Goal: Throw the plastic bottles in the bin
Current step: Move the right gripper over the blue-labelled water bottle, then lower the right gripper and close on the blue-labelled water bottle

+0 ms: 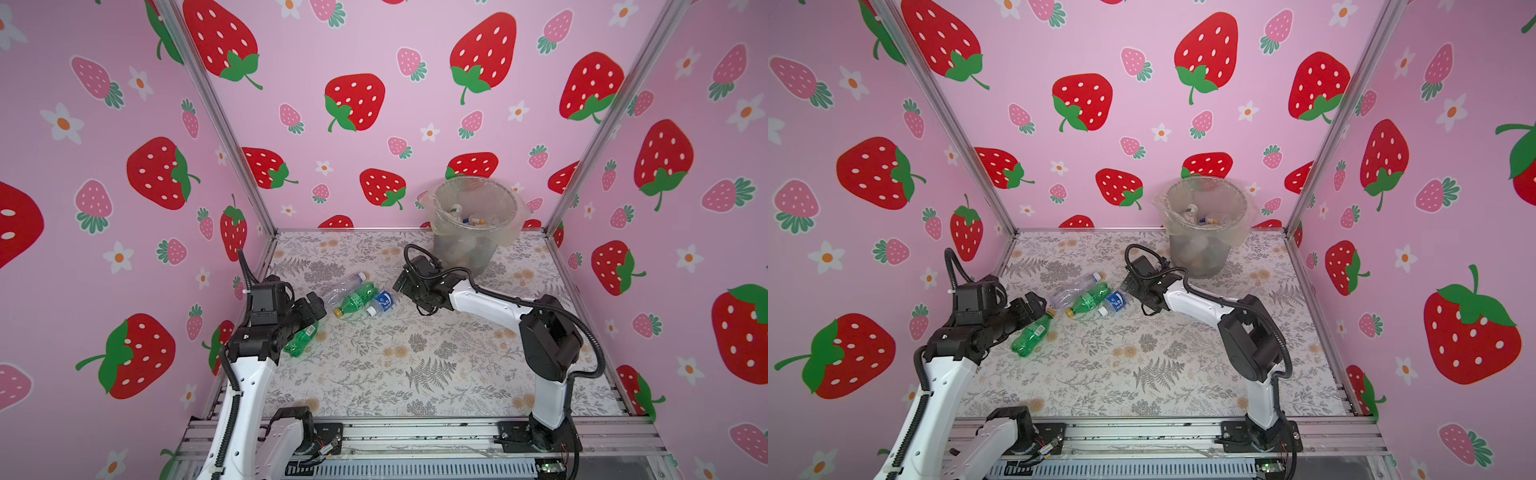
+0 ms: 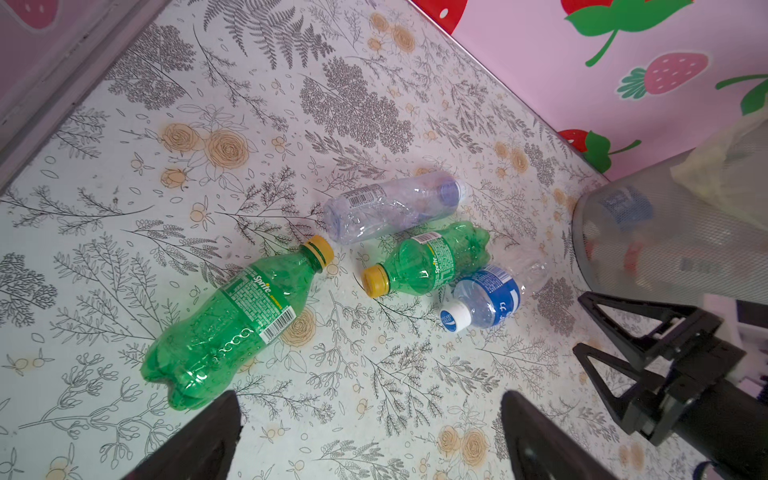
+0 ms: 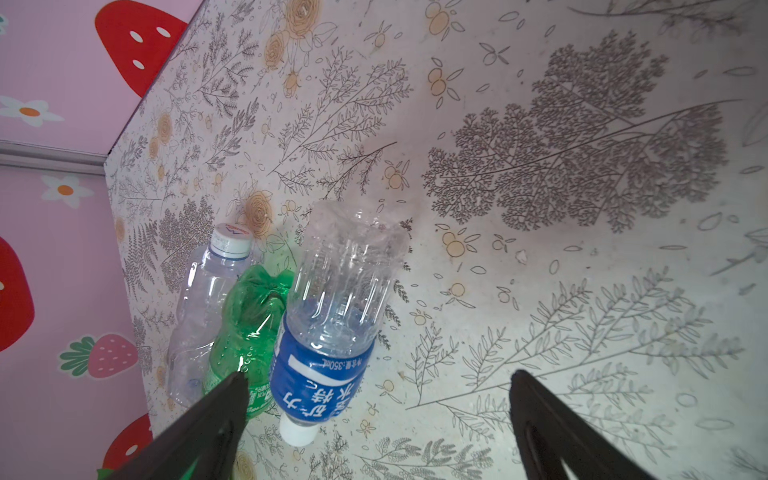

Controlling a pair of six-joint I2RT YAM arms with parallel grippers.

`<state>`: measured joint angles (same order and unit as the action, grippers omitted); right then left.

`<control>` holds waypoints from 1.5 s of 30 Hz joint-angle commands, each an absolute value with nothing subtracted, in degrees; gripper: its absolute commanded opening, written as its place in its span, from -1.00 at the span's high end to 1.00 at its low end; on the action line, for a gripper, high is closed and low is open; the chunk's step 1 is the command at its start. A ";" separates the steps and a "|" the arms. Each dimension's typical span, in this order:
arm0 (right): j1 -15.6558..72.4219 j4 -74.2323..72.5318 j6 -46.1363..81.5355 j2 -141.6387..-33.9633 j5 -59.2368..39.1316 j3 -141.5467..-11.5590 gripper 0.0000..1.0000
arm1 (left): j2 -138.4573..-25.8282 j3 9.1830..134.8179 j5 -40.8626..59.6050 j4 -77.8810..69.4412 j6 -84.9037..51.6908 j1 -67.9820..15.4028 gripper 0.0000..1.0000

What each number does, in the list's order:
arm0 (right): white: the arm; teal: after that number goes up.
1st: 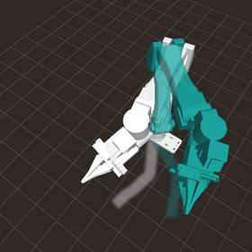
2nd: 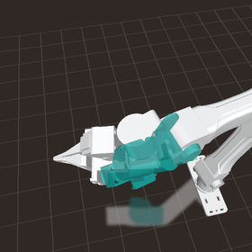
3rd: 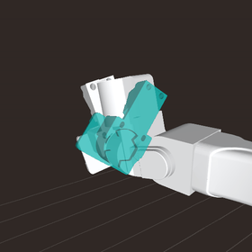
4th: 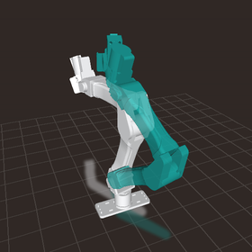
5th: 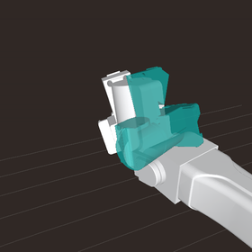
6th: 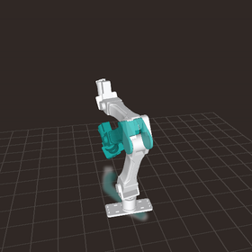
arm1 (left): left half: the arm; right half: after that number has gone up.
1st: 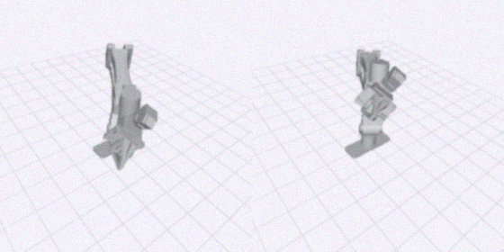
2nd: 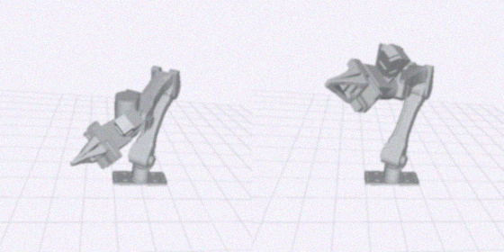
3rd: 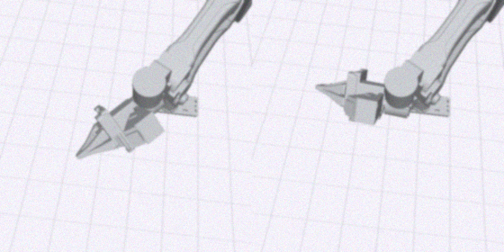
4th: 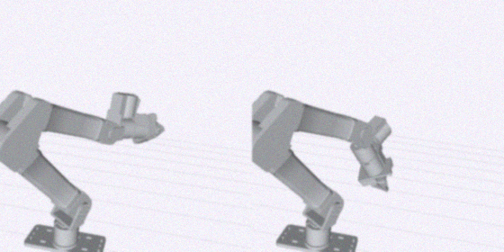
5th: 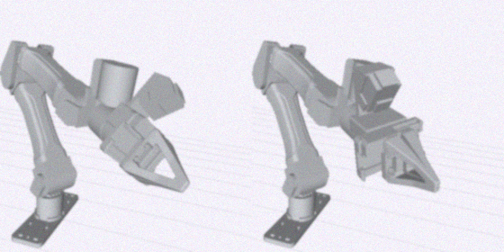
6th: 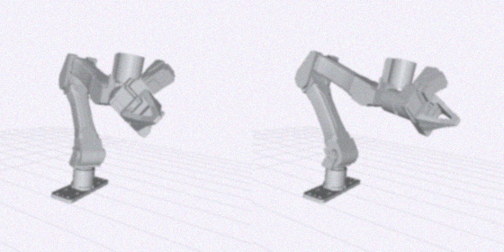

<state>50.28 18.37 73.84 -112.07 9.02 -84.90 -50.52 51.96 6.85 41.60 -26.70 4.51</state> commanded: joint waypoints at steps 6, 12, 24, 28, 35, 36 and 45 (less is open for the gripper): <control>51.21 23.36 75.85 -120.38 7.45 -94.56 -0.99 | -50.49 51.15 4.41 42.52 -25.84 4.83 -0.98; 51.49 27.75 75.89 -125.39 7.29 -101.48 -0.99 | -50.55 51.16 4.31 42.77 -25.65 5.00 -0.98; 51.82 29.00 77.34 -128.58 7.27 -103.72 -0.88 | -50.45 51.07 5.17 42.54 -25.58 5.14 -0.98; 51.84 27.54 77.56 -129.18 6.94 -103.41 -0.81 | -50.44 51.14 5.86 42.48 -25.62 5.09 -0.98; 51.79 26.72 78.13 -129.55 7.31 -103.01 -0.52 | -50.36 51.08 6.24 42.38 -25.67 5.10 -0.98; 51.77 26.40 78.21 -129.51 7.29 -102.79 -0.50 | -50.44 51.09 6.57 42.28 -25.65 5.07 -0.98; 51.81 20.83 79.92 -125.53 5.92 -94.16 -0.30 | -51.98 51.32 6.85 42.47 -25.97 5.13 -0.98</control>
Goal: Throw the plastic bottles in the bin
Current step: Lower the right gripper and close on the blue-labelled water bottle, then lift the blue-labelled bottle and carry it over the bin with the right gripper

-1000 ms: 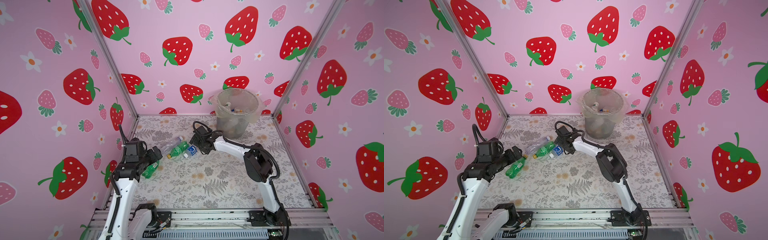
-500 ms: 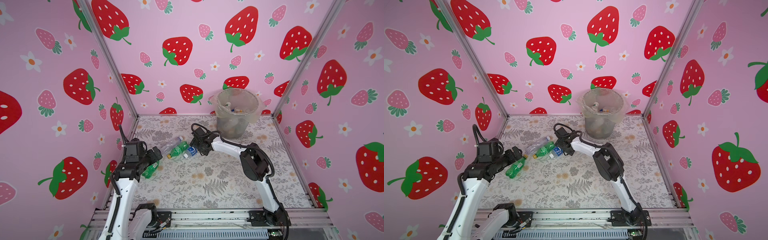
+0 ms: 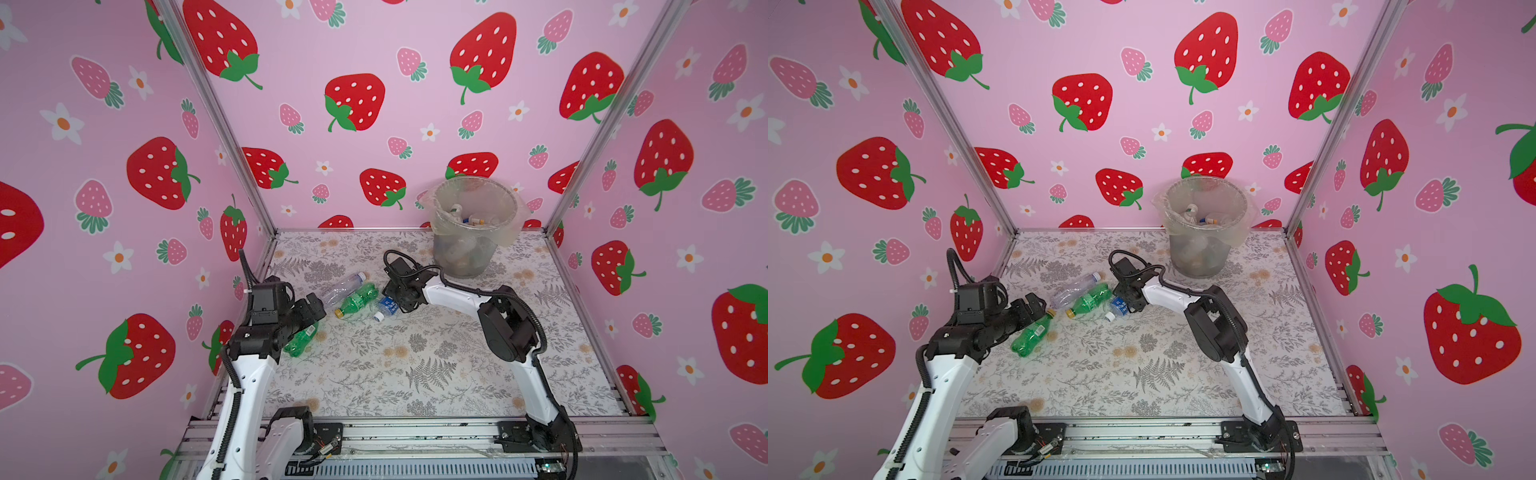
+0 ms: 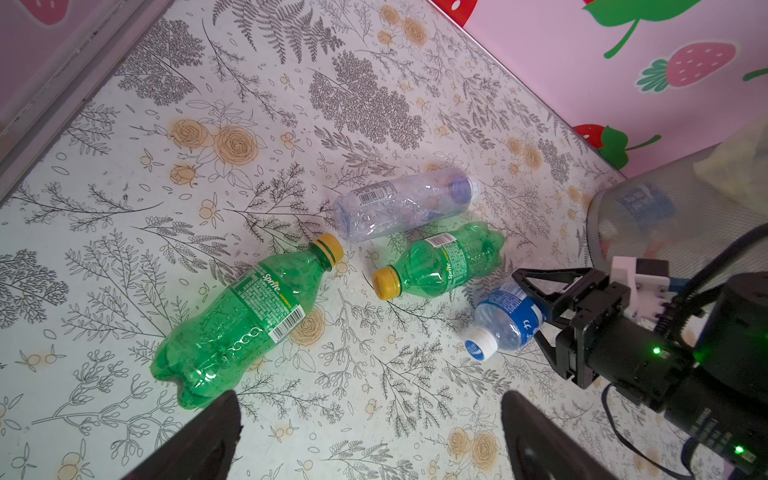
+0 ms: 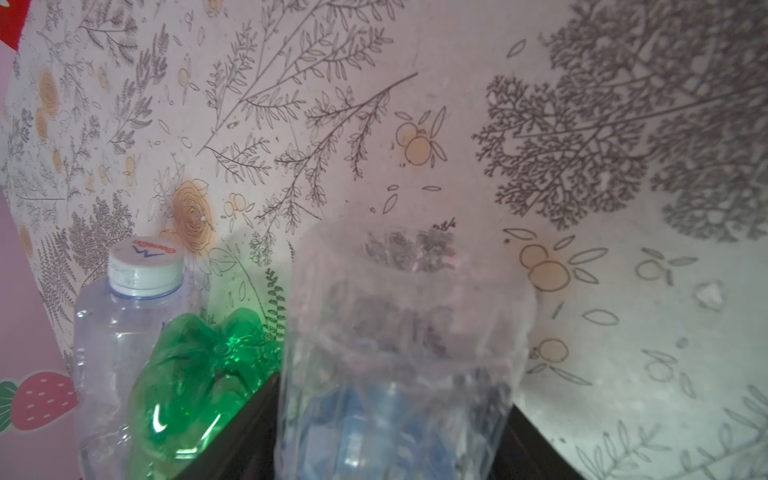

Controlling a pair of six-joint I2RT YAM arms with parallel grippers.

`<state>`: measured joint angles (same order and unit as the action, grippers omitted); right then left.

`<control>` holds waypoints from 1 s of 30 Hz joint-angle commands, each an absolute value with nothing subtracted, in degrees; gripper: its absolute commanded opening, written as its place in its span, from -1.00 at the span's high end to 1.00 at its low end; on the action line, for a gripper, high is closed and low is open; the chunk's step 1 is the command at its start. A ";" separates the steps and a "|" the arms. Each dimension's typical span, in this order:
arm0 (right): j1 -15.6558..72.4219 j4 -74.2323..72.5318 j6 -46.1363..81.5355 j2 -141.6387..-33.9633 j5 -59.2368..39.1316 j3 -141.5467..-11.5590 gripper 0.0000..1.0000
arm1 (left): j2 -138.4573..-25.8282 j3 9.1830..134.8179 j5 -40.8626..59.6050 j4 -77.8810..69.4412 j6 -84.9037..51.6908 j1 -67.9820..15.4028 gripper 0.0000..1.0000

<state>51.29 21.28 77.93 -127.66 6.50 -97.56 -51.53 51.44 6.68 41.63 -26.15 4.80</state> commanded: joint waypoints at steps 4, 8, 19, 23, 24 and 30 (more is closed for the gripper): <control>51.78 19.24 80.24 -122.03 6.10 -89.39 -0.29 | -52.80 51.59 7.47 42.61 -25.88 5.15 -0.98; 51.77 16.73 79.56 -117.47 7.72 -84.25 -0.29 | -53.51 51.85 7.51 42.63 -25.93 5.18 -0.98; 51.77 8.57 73.26 -108.16 7.38 -72.56 -0.27 | -58.07 52.31 14.65 42.29 -26.00 7.89 -0.99; 51.71 8.37 68.76 -107.06 7.30 -72.47 -0.27 | -57.89 51.78 17.01 40.96 -26.42 10.14 -1.00; 51.66 8.50 67.50 -107.04 7.12 -72.95 -0.27 | -57.85 51.58 17.46 40.63 -26.58 10.65 -1.00; 51.10 9.74 60.57 -106.07 5.63 -76.55 -0.27 | -58.27 51.14 19.03 40.17 -27.13 12.78 -1.00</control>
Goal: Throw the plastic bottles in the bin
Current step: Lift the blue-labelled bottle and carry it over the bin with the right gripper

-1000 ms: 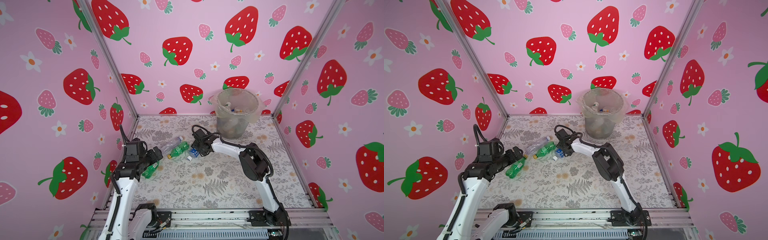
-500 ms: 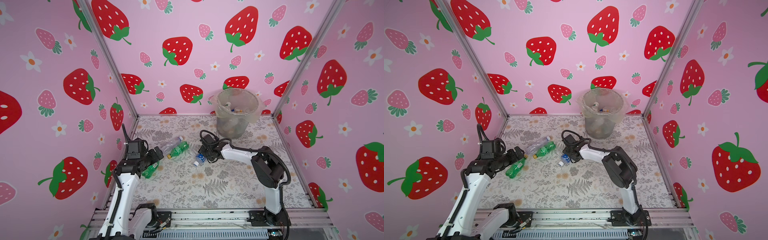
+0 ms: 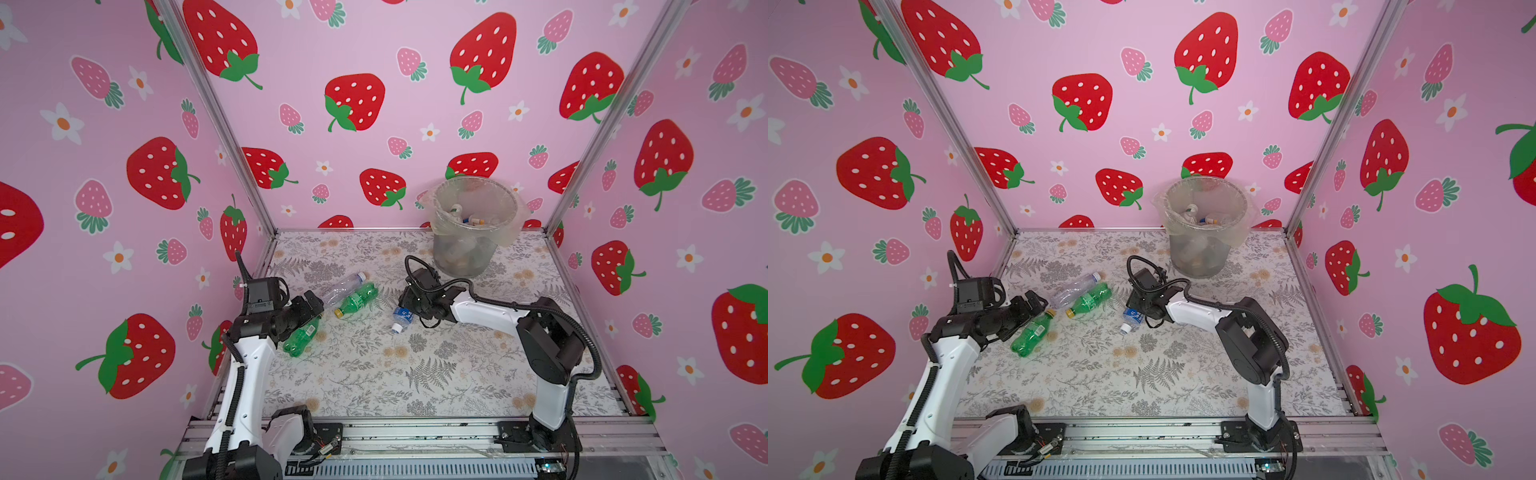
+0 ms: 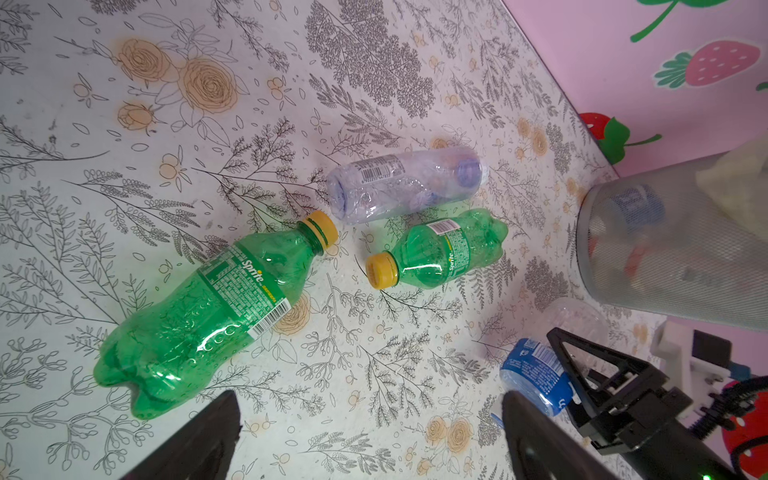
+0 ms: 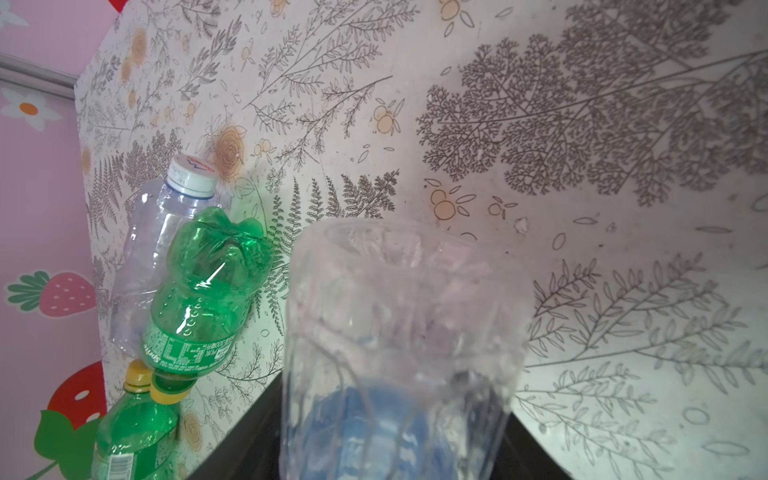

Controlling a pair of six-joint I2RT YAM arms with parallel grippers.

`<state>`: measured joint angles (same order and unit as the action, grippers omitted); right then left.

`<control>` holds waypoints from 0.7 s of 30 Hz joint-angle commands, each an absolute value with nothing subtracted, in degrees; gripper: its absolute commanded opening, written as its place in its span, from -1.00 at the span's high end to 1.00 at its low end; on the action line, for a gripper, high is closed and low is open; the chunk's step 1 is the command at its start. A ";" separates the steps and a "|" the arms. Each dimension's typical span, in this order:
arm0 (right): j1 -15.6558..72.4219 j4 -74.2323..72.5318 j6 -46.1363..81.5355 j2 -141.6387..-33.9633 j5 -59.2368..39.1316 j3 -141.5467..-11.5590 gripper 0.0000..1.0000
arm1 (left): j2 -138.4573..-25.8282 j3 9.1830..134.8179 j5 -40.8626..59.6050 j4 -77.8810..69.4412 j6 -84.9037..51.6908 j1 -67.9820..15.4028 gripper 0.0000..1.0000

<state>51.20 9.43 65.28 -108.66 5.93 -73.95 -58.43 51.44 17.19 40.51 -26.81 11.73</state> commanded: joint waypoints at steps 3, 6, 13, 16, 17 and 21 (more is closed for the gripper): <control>51.08 7.98 59.25 -104.53 5.26 -75.42 -0.27 | -58.05 51.44 18.18 40.80 -26.24 13.47 -1.00; 51.14 6.26 58.33 -103.00 4.75 -73.81 -0.27 | -57.87 51.45 17.91 40.81 -26.11 13.95 -1.00; 51.10 6.16 57.15 -99.02 5.14 -70.83 -0.27 | -58.80 51.58 18.81 40.87 -26.11 14.29 -1.00; 51.15 6.26 56.42 -97.04 5.61 -69.90 -0.27 | -58.56 51.49 18.81 40.85 -26.14 14.25 -1.00; 51.07 6.36 56.11 -96.34 5.80 -69.64 -0.27 | -58.53 51.35 18.76 40.79 -26.19 14.29 -1.00; 51.07 6.74 54.60 -93.54 6.78 -69.07 -0.27 | -58.58 51.58 18.50 40.99 -25.79 14.29 -1.00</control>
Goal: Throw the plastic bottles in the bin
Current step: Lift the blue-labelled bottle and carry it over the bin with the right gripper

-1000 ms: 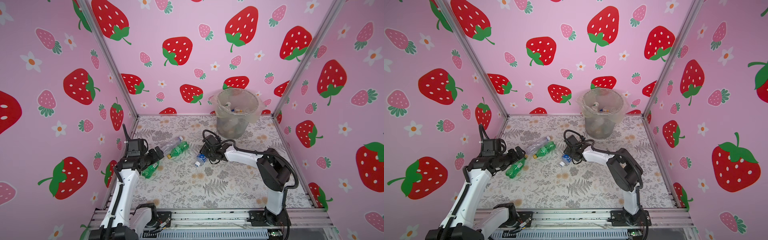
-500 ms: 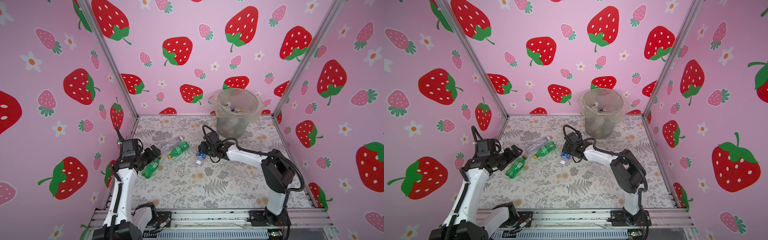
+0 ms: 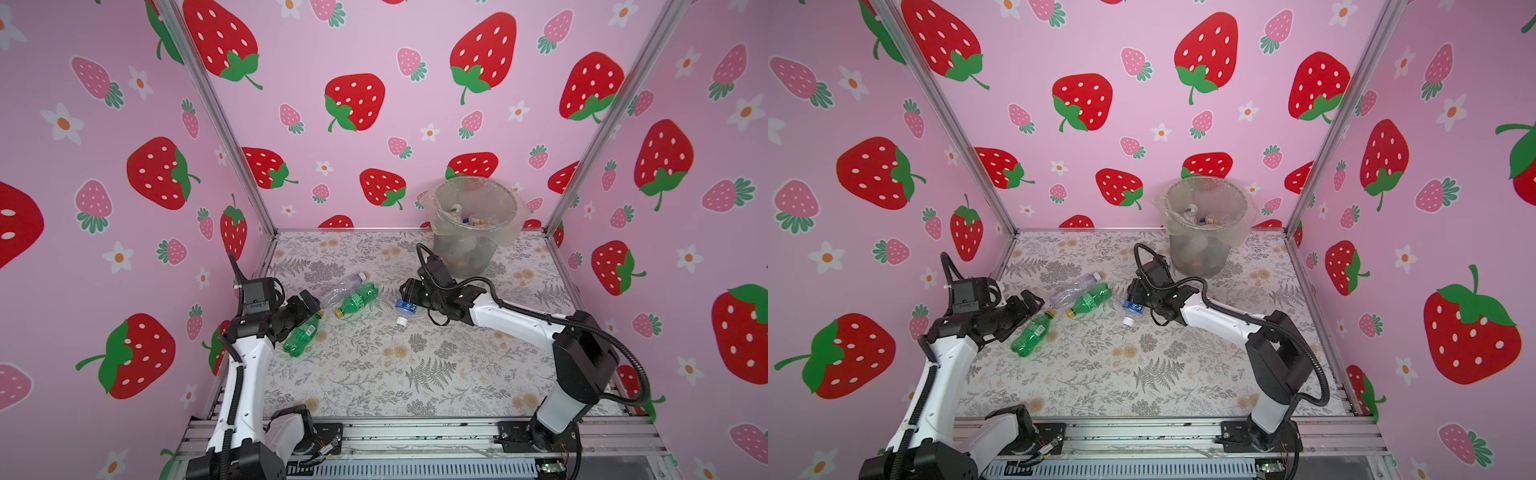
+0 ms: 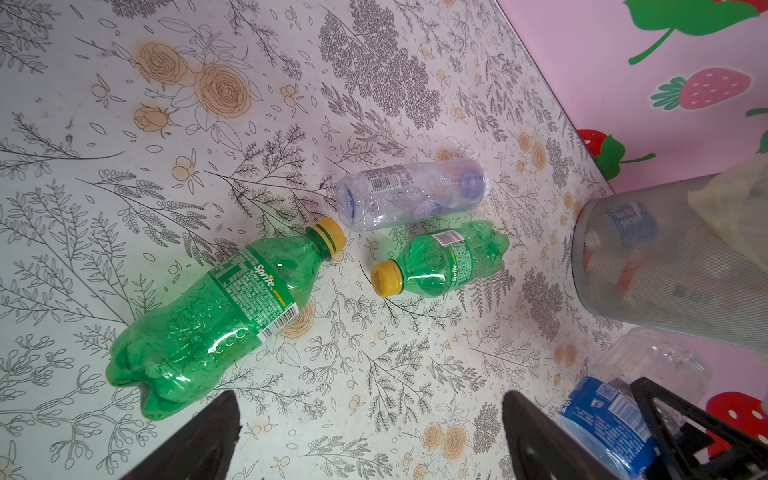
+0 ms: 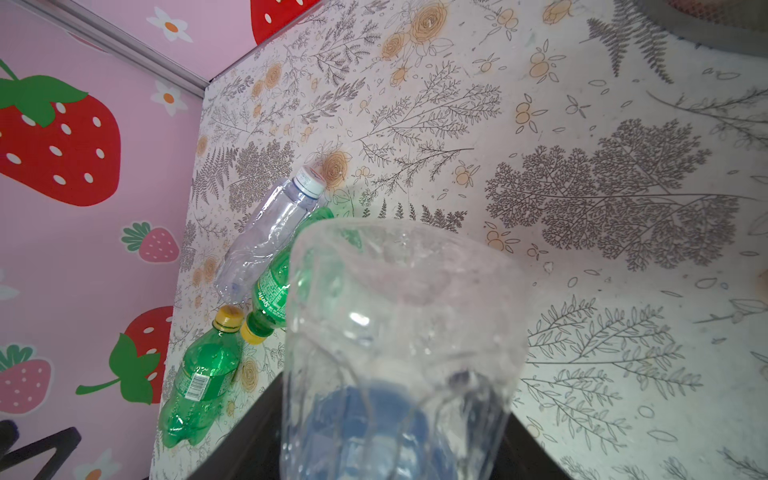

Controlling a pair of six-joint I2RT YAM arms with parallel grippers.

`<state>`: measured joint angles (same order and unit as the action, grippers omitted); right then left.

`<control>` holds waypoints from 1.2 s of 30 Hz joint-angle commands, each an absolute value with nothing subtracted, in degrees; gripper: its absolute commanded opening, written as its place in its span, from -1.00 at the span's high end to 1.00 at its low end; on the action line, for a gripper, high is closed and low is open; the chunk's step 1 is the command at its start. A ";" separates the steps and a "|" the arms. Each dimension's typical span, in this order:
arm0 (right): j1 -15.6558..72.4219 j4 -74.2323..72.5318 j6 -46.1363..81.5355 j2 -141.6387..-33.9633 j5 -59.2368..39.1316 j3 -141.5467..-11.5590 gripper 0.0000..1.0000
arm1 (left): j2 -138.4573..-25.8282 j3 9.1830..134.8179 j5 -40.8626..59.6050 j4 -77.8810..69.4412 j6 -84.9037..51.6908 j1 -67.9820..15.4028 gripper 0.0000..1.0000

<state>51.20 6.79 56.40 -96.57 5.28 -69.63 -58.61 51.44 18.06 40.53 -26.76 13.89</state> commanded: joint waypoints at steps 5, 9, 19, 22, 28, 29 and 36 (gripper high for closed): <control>50.92 7.85 52.15 -89.86 7.89 -69.09 -0.27 | -58.21 52.09 17.09 41.73 -25.49 14.57 -1.00; 50.39 8.01 51.31 -86.63 8.91 -68.63 -0.27 | -57.77 51.84 17.51 41.70 -25.49 14.66 -1.00; 47.36 7.89 49.98 -81.95 8.84 -68.84 -0.27 | -57.30 51.63 17.55 41.84 -25.47 14.70 -1.00; 45.18 8.23 49.34 -81.04 7.32 -69.04 -0.27 | -57.21 51.73 17.69 41.84 -25.62 14.67 -0.99; 40.46 9.08 47.98 -78.20 5.54 -69.34 -0.27 | -57.05 51.60 17.63 41.81 -25.70 14.68 -0.98; 39.77 9.21 47.81 -77.72 5.32 -69.45 -0.27 | -57.13 51.60 17.64 41.80 -25.65 14.68 -0.98; 34.98 10.01 46.87 -74.38 4.22 -70.42 -0.27 | -57.51 51.77 18.02 41.79 -25.62 14.68 -0.98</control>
